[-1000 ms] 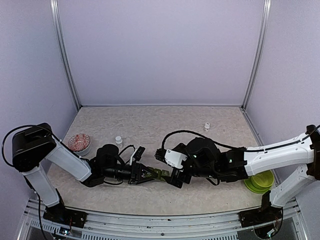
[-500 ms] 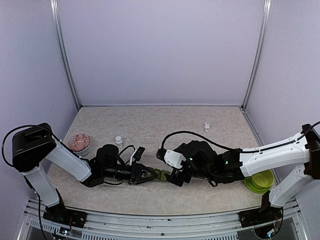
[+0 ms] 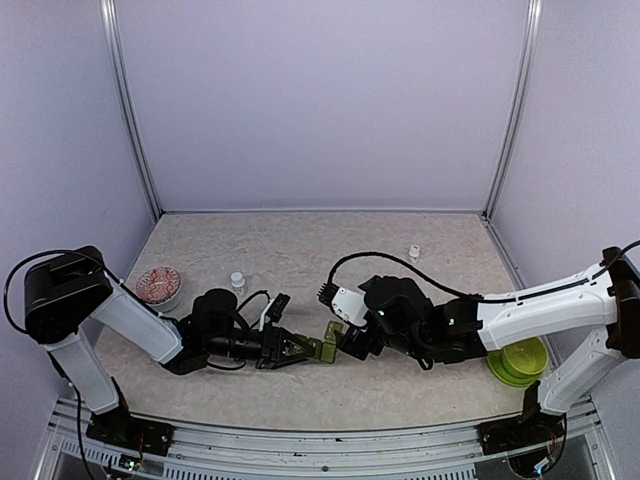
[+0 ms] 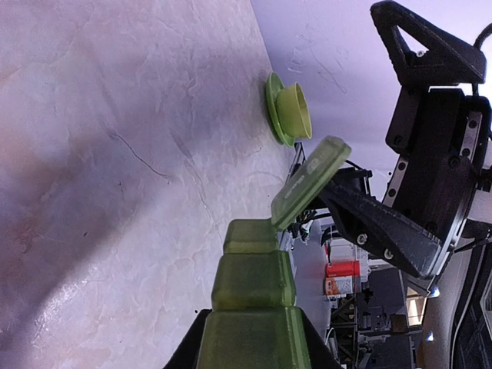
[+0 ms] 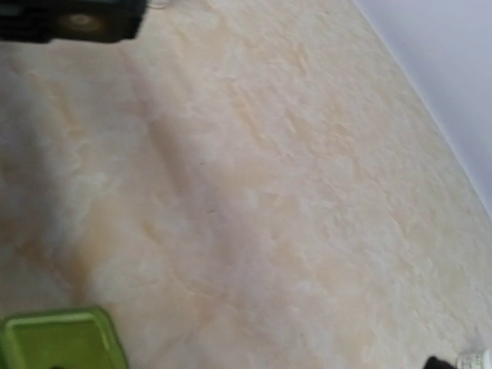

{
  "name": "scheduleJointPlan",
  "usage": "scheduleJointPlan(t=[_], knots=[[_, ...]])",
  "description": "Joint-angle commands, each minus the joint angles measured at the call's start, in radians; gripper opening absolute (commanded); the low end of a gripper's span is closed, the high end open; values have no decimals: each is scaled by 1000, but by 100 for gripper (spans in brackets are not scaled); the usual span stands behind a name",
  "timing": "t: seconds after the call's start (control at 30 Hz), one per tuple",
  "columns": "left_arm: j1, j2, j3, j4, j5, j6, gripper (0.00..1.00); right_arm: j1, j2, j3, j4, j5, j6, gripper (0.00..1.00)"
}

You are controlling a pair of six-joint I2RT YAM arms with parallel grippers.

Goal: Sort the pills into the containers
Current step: Unscrew the lid of the pill container.

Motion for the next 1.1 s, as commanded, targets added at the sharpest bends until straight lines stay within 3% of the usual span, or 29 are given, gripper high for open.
scheduleJointPlan(t=[0.0,0.3,0.8,1.07], knots=[[-8,2,3,30,20,13,26,-20,26,38,17,41,8,100],[-8,-3,15,20,31,25,26,-39,96,87,-38,-10,-1,100],[-8,-22,19,-4,35,52,26,-86,167,153,-176,-233,4,100],[-6,-16,22,-9,28,54,26,-103,138,147,-181,-200,19,100]])
